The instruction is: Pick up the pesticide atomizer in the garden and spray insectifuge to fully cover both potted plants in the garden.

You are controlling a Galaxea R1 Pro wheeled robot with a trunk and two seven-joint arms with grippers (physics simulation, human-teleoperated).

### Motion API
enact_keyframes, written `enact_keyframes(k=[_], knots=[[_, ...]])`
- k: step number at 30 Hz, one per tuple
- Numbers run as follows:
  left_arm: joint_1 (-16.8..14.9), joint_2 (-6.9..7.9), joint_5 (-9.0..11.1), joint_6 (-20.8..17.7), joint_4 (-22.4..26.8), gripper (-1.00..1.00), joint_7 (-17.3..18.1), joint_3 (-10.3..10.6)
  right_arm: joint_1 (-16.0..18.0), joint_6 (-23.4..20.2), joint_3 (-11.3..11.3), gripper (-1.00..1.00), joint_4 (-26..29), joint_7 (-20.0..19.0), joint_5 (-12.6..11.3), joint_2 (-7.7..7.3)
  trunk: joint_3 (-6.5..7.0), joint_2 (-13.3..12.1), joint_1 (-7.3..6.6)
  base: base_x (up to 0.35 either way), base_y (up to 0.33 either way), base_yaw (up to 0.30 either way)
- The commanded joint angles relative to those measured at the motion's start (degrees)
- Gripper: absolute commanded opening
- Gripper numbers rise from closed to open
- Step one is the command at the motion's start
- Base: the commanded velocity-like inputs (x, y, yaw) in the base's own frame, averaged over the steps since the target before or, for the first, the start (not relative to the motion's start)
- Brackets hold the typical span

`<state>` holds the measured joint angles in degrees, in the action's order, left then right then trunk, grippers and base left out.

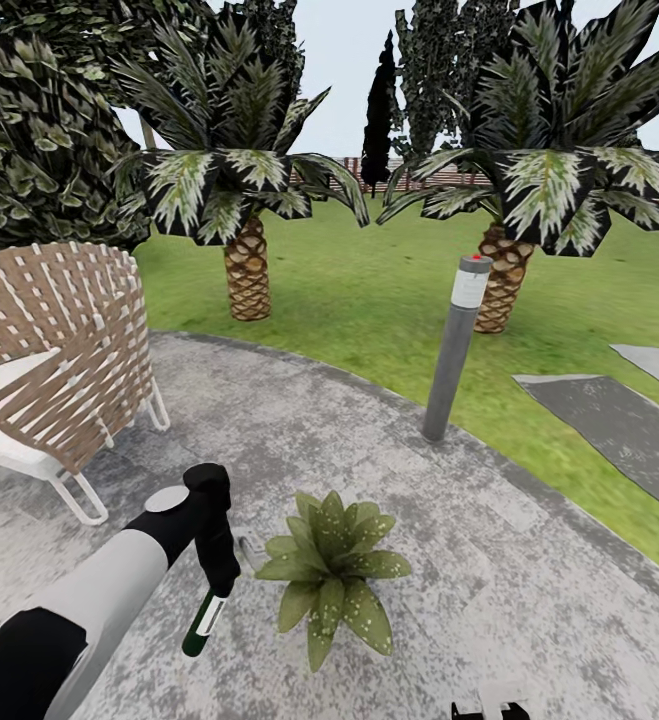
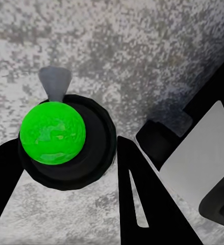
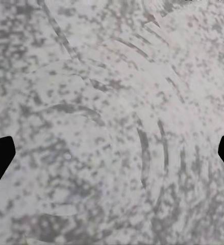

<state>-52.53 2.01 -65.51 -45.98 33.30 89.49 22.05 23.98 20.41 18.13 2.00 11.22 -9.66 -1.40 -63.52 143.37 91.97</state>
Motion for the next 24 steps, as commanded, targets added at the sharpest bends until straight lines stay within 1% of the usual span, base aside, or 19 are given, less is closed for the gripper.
enact_keyframes(k=[1,8,11,12,13,14,15,16,17,19,24], knots=[[0.0,0.07,-0.3,-0.6,0.1,-1.00,0.5,0.2,0.0,0.2,0.5,1.00,0.0,0.1,-0.6,0.00,-0.04,0.0,-0.01,0.001,0.002,-0.085],[0.4,0.16,-0.3,-0.6,0.0,-1.00,0.5,0.3,0.0,0.2,0.5,1.00,0.0,0.1,-0.6,0.00,0.08,0.0,-0.01,0.000,0.000,-0.257],[3.3,0.23,-0.1,-0.6,0.0,-1.00,0.5,0.0,0.0,0.2,0.5,1.00,0.0,0.1,-0.6,0.00,0.14,0.0,-0.01,0.000,0.000,-0.282],[3.9,0.26,0.1,-0.6,0.0,-1.00,0.5,-0.4,0.0,0.2,0.5,1.00,0.0,0.1,-0.6,0.00,0.16,0.0,-0.01,0.000,0.000,-0.221],[5.1,0.33,0.6,-0.5,0.0,-1.00,-1.2,-1.6,0.0,0.2,0.5,1.00,0.0,0.1,-0.6,0.04,0.16,0.0,-0.01,0.000,0.000,-0.120],[6.8,0.63,1.2,-0.3,0.0,-1.00,-5.6,-4.9,0.0,0.2,0.5,1.00,0.0,0.1,-0.6,0.07,0.16,0.0,-0.01,0.000,0.000,-0.031],[7.2,0.73,1.4,-0.2,0.0,-1.00,-8.1,-6.7,0.0,0.2,0.5,1.00,0.0,0.1,-0.6,0.08,0.17,0.0,-0.01,0.000,0.000,-0.013],[7.4,0.75,1.5,-0.2,0.0,-1.00,-8.9,-7.4,0.0,0.2,0.5,1.00,0.0,0.1,-0.6,0.08,0.17,0.0,-0.01,0.000,0.000,-0.008],[7.5,0.78,1.8,-0.2,0.0,-1.00,-9.6,-8.1,0.0,0.2,0.5,1.00,0.0,0.1,-0.6,0.07,0.17,0.0,-0.01,0.000,0.000,-0.004],[7.6,0.78,2.6,-0.2,0.0,-1.00,-10.2,-8.7,0.0,0.2,0.5,1.00,-0.1,0.0,-0.5,-0.06,0.17,0.0,-0.01,0.000,0.000,-0.001],[8.2,0.60,2.8,-0.3,0.0,-1.00,-10.4,-8.8,0.0,0.2,0.5,1.00,-0.2,-0.1,-0.5,-0.09,0.17,0.0,-0.01,-0.005,0.000,0.000]])
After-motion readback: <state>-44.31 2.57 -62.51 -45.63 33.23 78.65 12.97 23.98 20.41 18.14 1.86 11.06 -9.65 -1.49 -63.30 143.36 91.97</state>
